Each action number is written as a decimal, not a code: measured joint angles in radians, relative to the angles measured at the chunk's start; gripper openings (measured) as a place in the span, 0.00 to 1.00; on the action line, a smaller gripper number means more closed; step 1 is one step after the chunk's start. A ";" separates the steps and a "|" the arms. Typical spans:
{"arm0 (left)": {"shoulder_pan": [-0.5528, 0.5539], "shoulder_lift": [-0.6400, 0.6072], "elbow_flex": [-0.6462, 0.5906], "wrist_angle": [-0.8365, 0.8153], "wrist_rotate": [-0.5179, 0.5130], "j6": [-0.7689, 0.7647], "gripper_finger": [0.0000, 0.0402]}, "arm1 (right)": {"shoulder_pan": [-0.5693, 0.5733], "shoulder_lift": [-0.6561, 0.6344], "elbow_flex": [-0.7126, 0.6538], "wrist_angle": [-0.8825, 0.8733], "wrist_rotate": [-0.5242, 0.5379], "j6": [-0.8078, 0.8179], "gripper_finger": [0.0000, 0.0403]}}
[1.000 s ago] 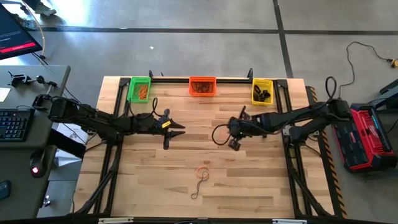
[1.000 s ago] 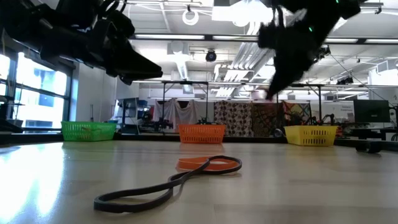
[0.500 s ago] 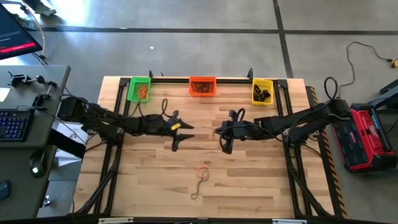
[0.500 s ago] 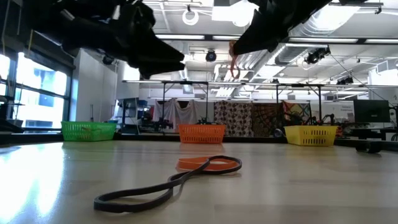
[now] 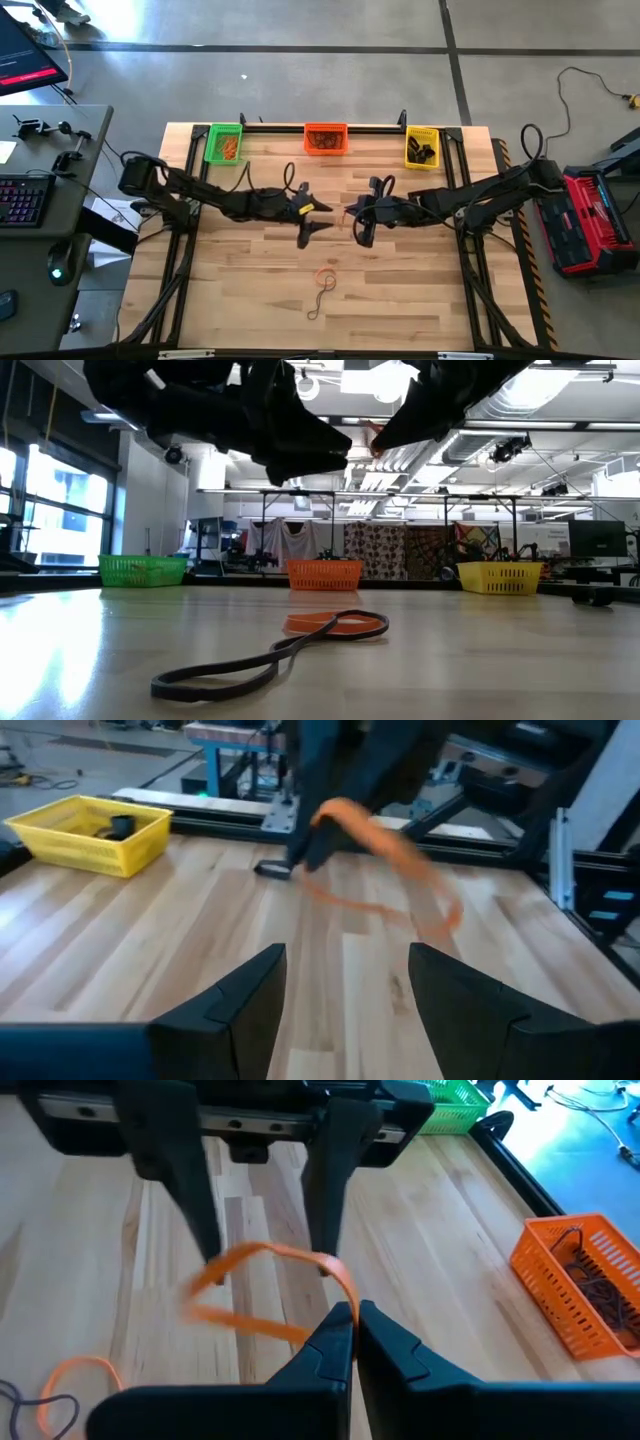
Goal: Sort rubber bands into baskets
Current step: Put the top orange rubber band into the green bin
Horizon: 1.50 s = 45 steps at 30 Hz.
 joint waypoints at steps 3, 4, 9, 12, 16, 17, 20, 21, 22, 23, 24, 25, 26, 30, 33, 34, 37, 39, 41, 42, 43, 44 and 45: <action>-0.005 0.009 0.019 -0.002 0.017 0.000 0.51 | 0.000 0.000 0.000 -0.004 0.001 -0.004 0.00; -0.006 0.011 0.024 -0.001 0.018 -0.001 0.51 | 0.000 0.000 0.000 -0.004 0.001 -0.007 0.00; -0.004 0.011 0.049 -0.002 0.017 -0.032 0.51 | 0.000 0.000 0.000 0.003 0.006 -0.011 0.00; -0.003 0.011 0.065 -0.004 0.015 -0.043 0.51 | 0.000 0.000 0.000 0.004 0.006 -0.015 0.00; -0.003 0.011 0.090 -0.024 0.014 -0.044 0.51 | 0.000 0.000 0.000 0.005 0.007 -0.015 0.00; -0.004 0.011 0.094 -0.029 0.017 -0.044 0.51 | 0.000 0.000 0.000 0.004 0.007 -0.015 0.00; -0.004 0.011 0.096 -0.034 0.019 -0.045 0.51 | 0.000 0.000 0.000 0.005 0.007 -0.015 0.00; -0.004 0.011 0.096 -0.040 0.012 -0.045 0.51 | 0.000 0.000 0.000 0.007 0.007 -0.018 0.00; -0.004 0.011 0.096 -0.042 0.000 -0.045 0.51 | 0.000 0.000 0.000 0.010 0.007 -0.018 0.00; -0.004 0.011 0.096 -0.043 -0.010 -0.045 0.51 | 0.000 0.000 0.000 0.011 0.007 -0.018 0.00; -0.004 0.011 0.096 -0.046 -0.014 -0.045 0.51 | 0.000 0.000 0.000 0.012 0.007 -0.018 0.00; -0.004 0.011 0.096 -0.047 -0.015 -0.045 0.51 | 0.000 0.000 0.000 0.015 0.006 -0.018 0.00; -0.004 0.011 0.096 -0.047 -0.015 -0.046 0.51 | 0.000 0.000 0.000 0.019 0.006 -0.018 0.00; -0.004 0.011 0.096 -0.046 -0.017 -0.046 0.51 | 0.000 0.000 0.000 0.030 0.006 -0.018 0.00; -0.004 0.011 0.096 -0.035 -0.017 -0.044 0.51 | 0.000 0.000 0.000 0.030 0.006 -0.018 0.00; -0.004 0.011 0.096 -0.030 -0.017 -0.044 0.51 | 0.000 0.000 0.000 0.031 0.006 -0.018 0.00; 0.003 0.011 0.096 -0.033 -0.021 -0.044 0.51 | 0.000 0.000 0.000 0.036 0.006 -0.018 0.00; 0.009 0.011 0.097 -0.032 -0.022 -0.045 0.51 | 0.000 0.000 0.000 0.041 0.006 -0.018 0.00; 0.012 0.011 0.096 -0.032 -0.024 -0.044 0.51 | 0.000 0.000 0.000 0.042 0.006 -0.018 0.00; 0.013 0.011 0.096 -0.032 -0.025 -0.044 0.51 | 0.000 0.000 0.000 0.042 0.006 -0.018 0.00; 0.013 0.011 0.096 -0.033 -0.025 -0.044 0.51 | 0.000 0.000 0.000 0.042 0.006 -0.018 0.00; 0.013 0.011 0.096 -0.032 -0.025 -0.044 0.51 | 0.000 0.000 0.000 0.042 0.006 -0.018 0.00; 0.013 0.011 0.096 -0.032 -0.025 -0.044 0.51 | 0.000 0.000 0.000 0.042 0.006 -0.018 0.00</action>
